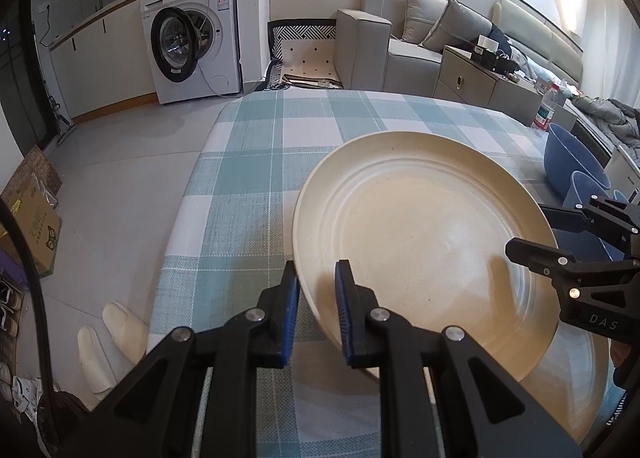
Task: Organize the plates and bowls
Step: 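Carry the held cream plate with both grippers over the first cream plate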
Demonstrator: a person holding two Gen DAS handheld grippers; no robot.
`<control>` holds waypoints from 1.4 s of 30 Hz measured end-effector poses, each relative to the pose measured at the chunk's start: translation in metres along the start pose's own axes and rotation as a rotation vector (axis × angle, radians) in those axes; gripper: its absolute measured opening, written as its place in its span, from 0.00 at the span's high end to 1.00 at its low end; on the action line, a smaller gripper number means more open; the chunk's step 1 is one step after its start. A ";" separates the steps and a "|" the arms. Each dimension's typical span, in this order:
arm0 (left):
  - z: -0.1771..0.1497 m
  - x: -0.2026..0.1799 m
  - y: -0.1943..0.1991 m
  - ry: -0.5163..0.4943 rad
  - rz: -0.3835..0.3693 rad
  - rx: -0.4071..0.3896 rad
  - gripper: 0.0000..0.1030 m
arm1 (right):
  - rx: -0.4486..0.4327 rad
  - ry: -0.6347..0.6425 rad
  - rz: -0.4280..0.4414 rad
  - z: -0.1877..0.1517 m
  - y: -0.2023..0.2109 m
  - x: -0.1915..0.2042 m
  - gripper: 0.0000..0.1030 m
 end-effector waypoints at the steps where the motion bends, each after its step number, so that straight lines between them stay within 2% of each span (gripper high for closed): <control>1: 0.001 -0.001 0.001 -0.003 -0.001 -0.003 0.85 | -0.003 -0.002 -0.001 0.000 0.001 -0.001 0.50; 21: 0.011 -0.041 0.026 -0.064 -0.037 -0.063 0.85 | -0.070 -0.057 -0.038 -0.017 0.051 -0.028 0.50; 34: -0.006 -0.060 0.037 -0.086 -0.058 -0.058 0.85 | -0.102 -0.080 -0.041 -0.036 0.078 -0.034 0.50; 42: -0.004 -0.071 0.046 -0.107 -0.064 -0.081 0.85 | -0.117 -0.101 -0.050 -0.050 0.091 -0.039 0.50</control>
Point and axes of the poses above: each gripper's, at about its wrist camera, not at the fingertips, and y roughly against the way its jaws point, x to its left, z to its top, the point moved 9 cm from there along -y, roughly the way its jaws point, and after that the axes turned 5 degrees about -z, right-handed, at the moved point
